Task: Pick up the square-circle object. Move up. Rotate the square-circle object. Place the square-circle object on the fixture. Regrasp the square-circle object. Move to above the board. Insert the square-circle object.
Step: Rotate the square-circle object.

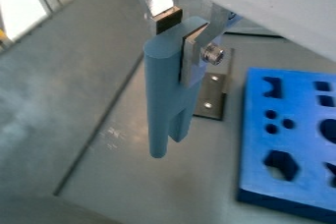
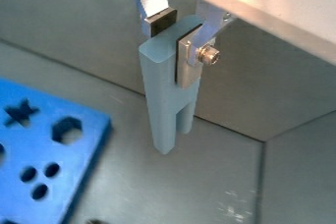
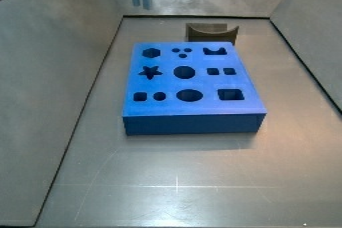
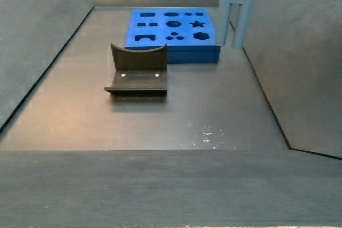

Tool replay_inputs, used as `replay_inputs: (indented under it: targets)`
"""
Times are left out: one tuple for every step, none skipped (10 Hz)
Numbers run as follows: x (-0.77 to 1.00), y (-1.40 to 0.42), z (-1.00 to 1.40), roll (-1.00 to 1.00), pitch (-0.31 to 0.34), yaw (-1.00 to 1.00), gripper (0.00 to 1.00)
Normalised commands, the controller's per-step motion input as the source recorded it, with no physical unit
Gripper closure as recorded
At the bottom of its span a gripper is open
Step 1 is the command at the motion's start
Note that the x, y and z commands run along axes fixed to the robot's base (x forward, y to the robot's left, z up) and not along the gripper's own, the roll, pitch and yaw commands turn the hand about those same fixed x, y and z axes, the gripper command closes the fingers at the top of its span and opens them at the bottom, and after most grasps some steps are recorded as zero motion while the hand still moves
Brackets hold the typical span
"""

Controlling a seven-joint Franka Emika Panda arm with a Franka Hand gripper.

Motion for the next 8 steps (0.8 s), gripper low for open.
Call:
replay_inputs:
  targets:
    - [0.04,0.02,0.04,-0.56,0.236,-0.12,1.0]
    - [0.05,0.02,0.03,-0.34,0.196,-0.08,1.0]
    - [0.05,0.01,0.02,-0.23,0.175,-0.06,1.0]
    - [0.06,0.01,0.02,-0.2,0.162,-0.05,1.0]
    - [-0.04,0.02,0.0,-0.06,0.046,-1.0,1.0]
    - [-0.04,0.02,0.0,-0.06,0.047,-1.0,1.0]
    - [-0.04,0.02,0.0,-0.07,0.05,-1.0,1.0]
    - [-0.03,0.02,0.01,-0.08,0.055,-1.0,1.0]
